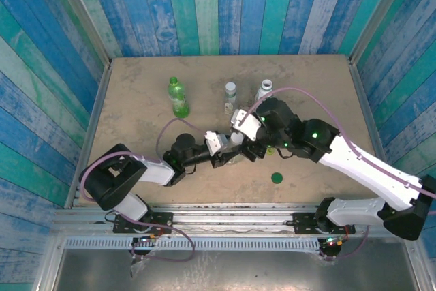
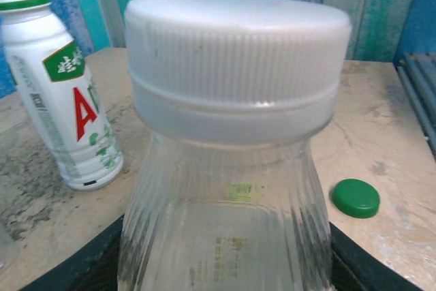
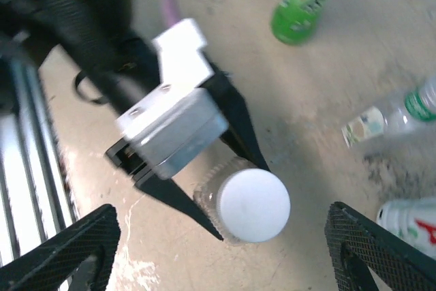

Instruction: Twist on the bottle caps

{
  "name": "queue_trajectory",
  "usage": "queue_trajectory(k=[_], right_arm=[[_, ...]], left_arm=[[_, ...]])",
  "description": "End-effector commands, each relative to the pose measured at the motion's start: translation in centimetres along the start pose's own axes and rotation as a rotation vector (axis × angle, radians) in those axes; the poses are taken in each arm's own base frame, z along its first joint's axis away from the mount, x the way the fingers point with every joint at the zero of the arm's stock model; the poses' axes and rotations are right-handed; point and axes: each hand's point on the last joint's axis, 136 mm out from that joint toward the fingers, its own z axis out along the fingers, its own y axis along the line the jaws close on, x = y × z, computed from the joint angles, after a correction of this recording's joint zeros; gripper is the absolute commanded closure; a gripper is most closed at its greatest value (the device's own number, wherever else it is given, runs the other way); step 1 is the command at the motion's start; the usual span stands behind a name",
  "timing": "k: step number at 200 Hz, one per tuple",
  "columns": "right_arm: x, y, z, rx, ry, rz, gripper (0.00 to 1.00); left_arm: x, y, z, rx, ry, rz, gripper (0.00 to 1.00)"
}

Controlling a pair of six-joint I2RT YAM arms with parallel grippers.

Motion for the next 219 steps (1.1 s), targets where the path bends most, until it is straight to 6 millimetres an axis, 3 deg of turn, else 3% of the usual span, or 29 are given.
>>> queue_trajectory(k=[1,21,89,119,192,219], right_arm=[[0.1,1.3,-0.3,-0.119,-0.046,-0.265,0.18],[0.6,0.9,-0.2,-0.179,-0.025,-0.292,0.22],[2.7,0.0,3.0,-0.26,0.109,-0.276,0.41],[3.6,-0.1,3.6,-0.265,0.141,-0.26,0.55],[4.2,-0.5,4.1,-0.264,0.169,-0.25,0.5],[4.2,-0.4,4.1,-0.273,0.172,-0.241,0.57]], left_arm=[[-1.7,-1.3,-0.5,0.067,-0.056,0.059,0.44],[-1.5,-1.4,-0.5,0.075,-0.051,0.062,0.44],[-1.1,-1.5,-0.3,0.082,-0.038,0.059,0.44],[-1.1,-1.6,-0.3,0.087,-0.04,0.059,0.44],[-1.1,-1.6,-0.3,0.09,-0.039,0.059,0.44],[-1.0,-1.6,-0.2,0.09,-0.037,0.058,0.44]])
